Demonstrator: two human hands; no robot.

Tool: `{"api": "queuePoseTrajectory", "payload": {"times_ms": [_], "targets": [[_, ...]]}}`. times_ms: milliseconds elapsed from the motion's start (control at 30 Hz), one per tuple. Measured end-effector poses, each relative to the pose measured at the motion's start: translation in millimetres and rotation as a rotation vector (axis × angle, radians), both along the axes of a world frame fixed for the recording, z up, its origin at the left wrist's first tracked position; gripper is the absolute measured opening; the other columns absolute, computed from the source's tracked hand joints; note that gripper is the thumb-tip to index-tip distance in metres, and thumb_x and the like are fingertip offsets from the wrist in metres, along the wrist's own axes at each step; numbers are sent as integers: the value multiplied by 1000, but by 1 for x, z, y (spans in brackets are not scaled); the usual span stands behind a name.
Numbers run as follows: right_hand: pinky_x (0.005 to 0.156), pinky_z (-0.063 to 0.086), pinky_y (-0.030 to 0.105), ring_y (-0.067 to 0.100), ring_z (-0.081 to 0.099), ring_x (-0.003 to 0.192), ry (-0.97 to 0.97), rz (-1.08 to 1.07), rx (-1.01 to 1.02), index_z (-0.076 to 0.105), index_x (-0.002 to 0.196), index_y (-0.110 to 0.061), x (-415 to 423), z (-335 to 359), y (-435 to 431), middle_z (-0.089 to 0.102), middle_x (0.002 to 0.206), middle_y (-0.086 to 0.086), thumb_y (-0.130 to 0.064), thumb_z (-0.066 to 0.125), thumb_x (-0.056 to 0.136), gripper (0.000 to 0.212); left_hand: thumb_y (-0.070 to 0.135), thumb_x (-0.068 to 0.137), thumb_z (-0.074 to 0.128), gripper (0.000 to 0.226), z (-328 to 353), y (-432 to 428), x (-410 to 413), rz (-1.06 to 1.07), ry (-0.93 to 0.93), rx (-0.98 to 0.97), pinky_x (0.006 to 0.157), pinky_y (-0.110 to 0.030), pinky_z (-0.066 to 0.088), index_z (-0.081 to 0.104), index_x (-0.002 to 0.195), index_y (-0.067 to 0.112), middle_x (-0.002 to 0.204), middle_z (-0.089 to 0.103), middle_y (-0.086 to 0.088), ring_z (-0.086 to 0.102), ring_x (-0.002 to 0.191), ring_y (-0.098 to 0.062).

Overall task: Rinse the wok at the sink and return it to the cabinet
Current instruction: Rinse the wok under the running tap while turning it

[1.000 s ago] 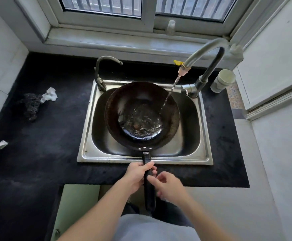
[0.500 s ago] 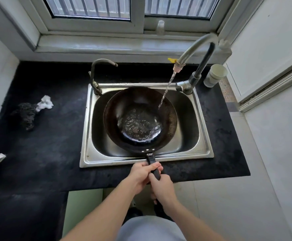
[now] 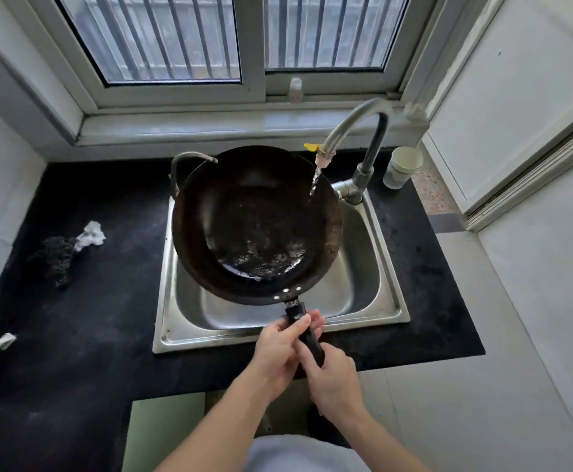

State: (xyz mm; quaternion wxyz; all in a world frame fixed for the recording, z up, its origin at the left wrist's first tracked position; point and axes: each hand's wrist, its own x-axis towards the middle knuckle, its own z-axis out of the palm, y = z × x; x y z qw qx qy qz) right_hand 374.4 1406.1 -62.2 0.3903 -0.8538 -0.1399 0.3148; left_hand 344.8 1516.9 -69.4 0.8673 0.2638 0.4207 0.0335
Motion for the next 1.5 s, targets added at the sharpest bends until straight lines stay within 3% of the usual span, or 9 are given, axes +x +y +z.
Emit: {"api": "queuePoseTrajectory", "payload": {"times_ms": [100, 200, 400, 600, 833, 1133, 1300, 1500], "targets": [[54, 43, 11, -1, 62, 61, -8, 5, 25, 60, 74, -31, 5, 4, -4, 64, 63, -9, -43, 59, 96, 25, 0, 97, 54, 18, 2, 0, 12, 33, -27, -2, 89, -32, 56, 64, 109, -8, 104, 72, -19, 72, 91, -23], [52, 46, 16, 5, 61, 56, 62, 16, 22, 64, 80, -26, 11, 3, -6, 65, 62, -5, -46, 57, 96, 26, 3, 95, 57, 24, -3, -3, 16, 15, 8, 8, 88, -33, 55, 62, 114, -11, 111, 69, -23, 71, 88, -22], [35, 44, 26, 16, 56, 37, 295, -20, 65, 59, 84, -8, 23, 6, -3, 62, 55, 3, -37, 56, 99, 33, 10, 93, 64, 25, -11, -9, 26, 24, 59, -3, 84, -31, 56, 68, 108, -9, 101, 75, -20, 69, 84, -20], [37, 41, 28, 14, 49, 36, 280, -20, 68, 59, 81, -10, 31, 3, 5, 58, 54, 1, -35, 57, 98, 30, 4, 92, 62, 18, -11, -6, 32, 110, 67, -4, 77, -27, 58, 67, 102, -11, 91, 74, -18, 69, 76, -19], [35, 39, 27, 15, 49, 35, 273, 39, 49, 59, 78, -11, 14, -1, 3, 57, 51, 3, -37, 60, 97, 33, 8, 94, 62, 25, -18, -3, 2, 108, 92, 58, 85, -32, 57, 66, 109, -12, 96, 72, -19, 69, 86, -22], [47, 43, 27, 7, 54, 43, 198, 61, -49, 60, 76, -20, -1, -19, -24, 60, 51, -2, -44, 61, 95, 31, 3, 93, 61, 23, -33, -25, -9, 66, 112, 13, 81, -28, 57, 65, 109, -13, 96, 71, -18, 69, 85, -21], [57, 50, 36, 13, 58, 52, 128, 49, -81, 59, 72, -24, 15, -21, -25, 63, 57, -2, -48, 60, 93, 32, 7, 93, 63, 25, -31, -25, 9, 13, 102, 1, 79, -28, 57, 66, 108, -12, 87, 73, -15, 68, 80, -20], [47, 49, 34, 13, 58, 45, 116, 76, -52, 62, 78, -19, 42, -18, -13, 67, 61, 3, -52, 59, 90, 36, 5, 94, 60, 26, -21, -13, 33, 107, 39, -21, 67, -26, 58, 62, 107, -17, 84, 66, -18, 65, 69, -20]]}}
